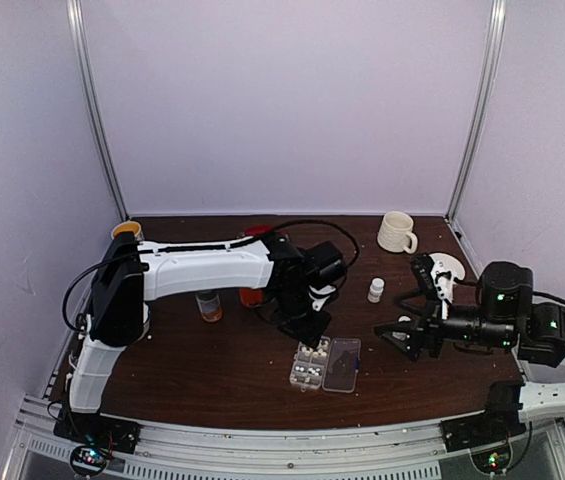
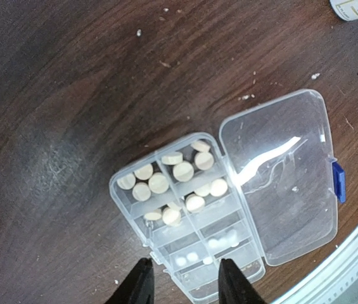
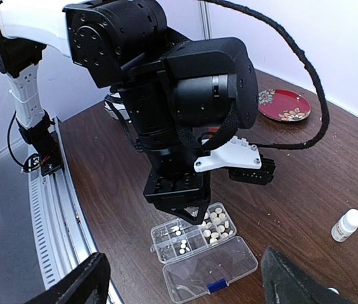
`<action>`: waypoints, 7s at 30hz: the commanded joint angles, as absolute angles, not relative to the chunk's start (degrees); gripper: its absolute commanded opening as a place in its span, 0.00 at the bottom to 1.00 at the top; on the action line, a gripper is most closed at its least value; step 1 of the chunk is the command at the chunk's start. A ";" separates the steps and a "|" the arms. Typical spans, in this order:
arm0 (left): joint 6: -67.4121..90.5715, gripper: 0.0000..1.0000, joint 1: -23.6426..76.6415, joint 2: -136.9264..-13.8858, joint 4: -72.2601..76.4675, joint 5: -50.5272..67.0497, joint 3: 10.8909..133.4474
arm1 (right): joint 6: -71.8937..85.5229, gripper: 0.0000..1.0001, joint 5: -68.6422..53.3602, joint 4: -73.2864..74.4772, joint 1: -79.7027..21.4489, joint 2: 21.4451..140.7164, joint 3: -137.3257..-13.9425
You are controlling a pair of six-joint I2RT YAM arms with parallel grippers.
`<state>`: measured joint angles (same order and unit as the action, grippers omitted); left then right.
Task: Sort the pills into containers
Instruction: Close the lid of the pill container on the pill container, then close the lid of the pill container.
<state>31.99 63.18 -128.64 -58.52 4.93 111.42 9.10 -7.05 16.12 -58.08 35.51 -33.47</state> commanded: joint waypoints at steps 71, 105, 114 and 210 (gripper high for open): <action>44.22 0.00 62.67 -115.83 -16.38 16.92 74.30 | 44.35 0.00 -19.31 -11.90 -56.69 82.97 -31.47; 46.32 0.00 63.08 -113.14 -8.69 17.92 73.74 | 43.14 0.00 -13.08 0.71 -56.82 88.25 -36.32; 47.15 0.00 63.06 -114.04 -6.46 19.24 73.31 | 43.16 0.00 -13.04 0.70 -56.87 88.35 -36.31; 45.01 0.00 62.69 -102.06 -23.77 -8.63 70.49 | 32.25 0.60 2.68 17.43 -56.78 79.02 -46.05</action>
